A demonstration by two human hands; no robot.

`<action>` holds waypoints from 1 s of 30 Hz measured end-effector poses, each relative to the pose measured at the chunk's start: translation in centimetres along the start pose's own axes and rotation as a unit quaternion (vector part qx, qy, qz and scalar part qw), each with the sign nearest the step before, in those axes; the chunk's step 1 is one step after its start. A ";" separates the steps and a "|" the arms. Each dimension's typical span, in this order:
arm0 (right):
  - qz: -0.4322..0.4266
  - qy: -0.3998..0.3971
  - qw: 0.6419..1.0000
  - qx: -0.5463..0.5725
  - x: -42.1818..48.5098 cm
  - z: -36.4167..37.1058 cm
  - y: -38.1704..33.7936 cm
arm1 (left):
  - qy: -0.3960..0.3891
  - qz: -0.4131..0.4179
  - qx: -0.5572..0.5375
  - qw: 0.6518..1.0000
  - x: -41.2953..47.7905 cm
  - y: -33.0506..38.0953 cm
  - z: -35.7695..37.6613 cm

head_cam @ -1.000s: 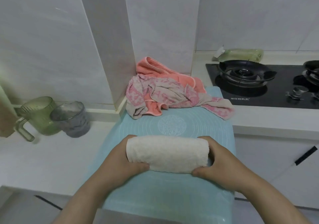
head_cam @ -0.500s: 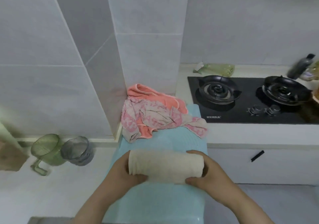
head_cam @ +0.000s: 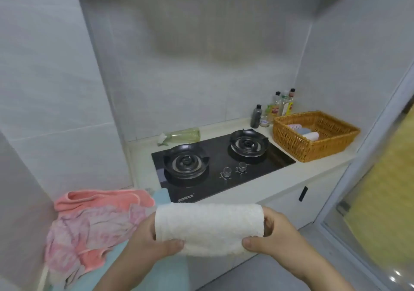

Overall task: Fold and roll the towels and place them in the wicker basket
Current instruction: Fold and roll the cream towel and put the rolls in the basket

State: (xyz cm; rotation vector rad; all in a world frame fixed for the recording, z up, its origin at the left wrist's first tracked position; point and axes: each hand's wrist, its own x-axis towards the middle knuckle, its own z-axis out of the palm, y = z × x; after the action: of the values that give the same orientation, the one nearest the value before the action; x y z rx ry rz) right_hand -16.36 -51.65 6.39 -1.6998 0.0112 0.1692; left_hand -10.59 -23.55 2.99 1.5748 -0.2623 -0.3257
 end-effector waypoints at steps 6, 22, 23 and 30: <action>-0.041 0.114 0.992 0.032 -1.3 -11.7 0.4 | -0.027 0.037 0.017 0.999 7.3 3.7 11.1; -0.030 0.190 0.981 0.034 -2.1 -37.2 2.6 | -0.113 0.064 -0.004 0.992 21.7 6.2 33.5; -0.028 0.194 0.980 0.032 -1.7 -38.3 2.7 | -0.113 0.064 -0.002 0.991 22.8 6.0 34.3; -0.002 0.214 0.977 -0.016 4.3 -45.8 3.8 | -0.132 0.060 -0.016 0.989 32.2 4.1 38.1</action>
State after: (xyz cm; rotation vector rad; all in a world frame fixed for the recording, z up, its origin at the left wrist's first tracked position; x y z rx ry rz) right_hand -7.71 -96.99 7.90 -1.7405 0.3269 -0.2041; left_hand 5.62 -70.87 5.02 1.4766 -0.5532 -0.4420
